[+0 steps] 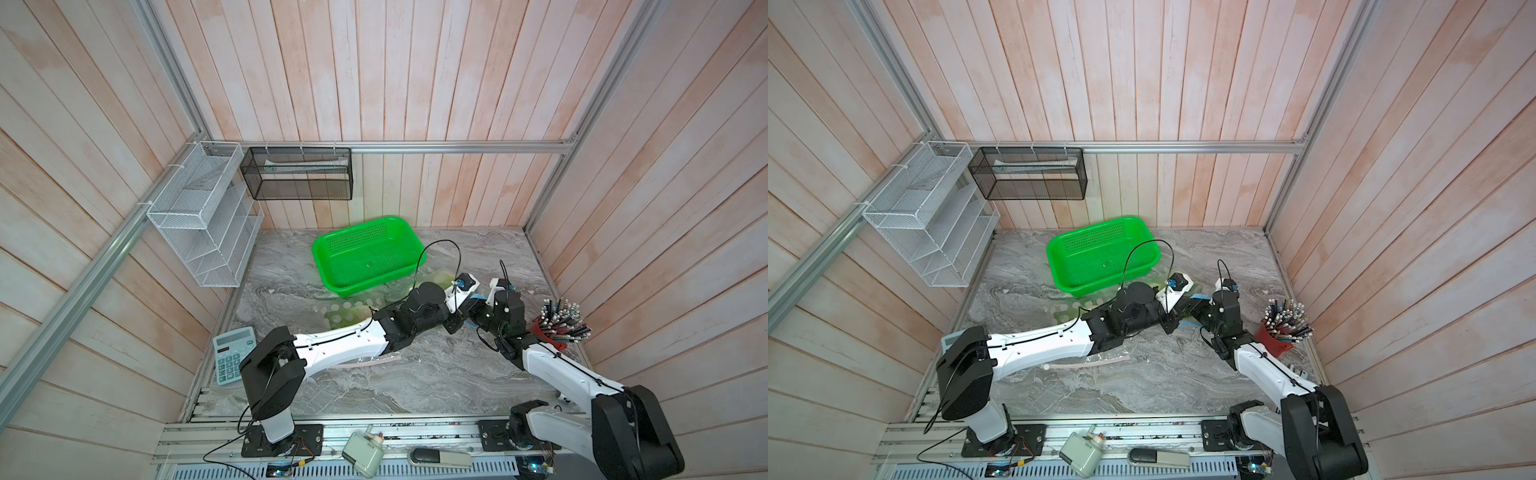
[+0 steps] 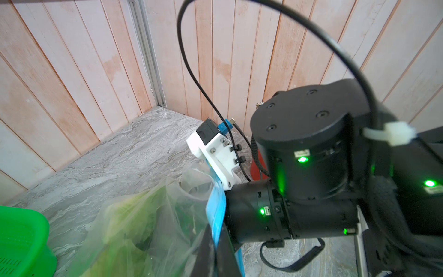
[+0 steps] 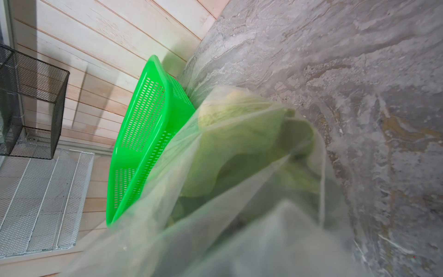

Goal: Open the zip-top bag and take out the chinese cabbages
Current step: Pick up the Chinese cabbage from the zipper food storage bag.

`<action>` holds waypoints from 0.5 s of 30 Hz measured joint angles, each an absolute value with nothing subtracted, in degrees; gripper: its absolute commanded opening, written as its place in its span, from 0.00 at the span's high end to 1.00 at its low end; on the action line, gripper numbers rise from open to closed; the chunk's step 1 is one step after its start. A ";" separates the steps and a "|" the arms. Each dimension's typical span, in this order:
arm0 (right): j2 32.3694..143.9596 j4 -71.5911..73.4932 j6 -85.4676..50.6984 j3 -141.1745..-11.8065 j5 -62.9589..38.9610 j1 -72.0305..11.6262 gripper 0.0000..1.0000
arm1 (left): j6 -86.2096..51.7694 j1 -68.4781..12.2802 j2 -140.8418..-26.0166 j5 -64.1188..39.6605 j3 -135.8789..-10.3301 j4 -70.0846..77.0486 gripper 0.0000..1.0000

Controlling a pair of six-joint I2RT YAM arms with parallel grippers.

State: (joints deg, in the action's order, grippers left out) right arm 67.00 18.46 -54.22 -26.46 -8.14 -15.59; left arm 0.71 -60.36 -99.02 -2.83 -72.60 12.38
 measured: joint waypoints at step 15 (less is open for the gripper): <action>73.67 22.96 -53.52 -27.64 -8.05 -15.68 0.66 | -2.92 -59.11 -98.78 -8.14 -72.10 12.95 1.00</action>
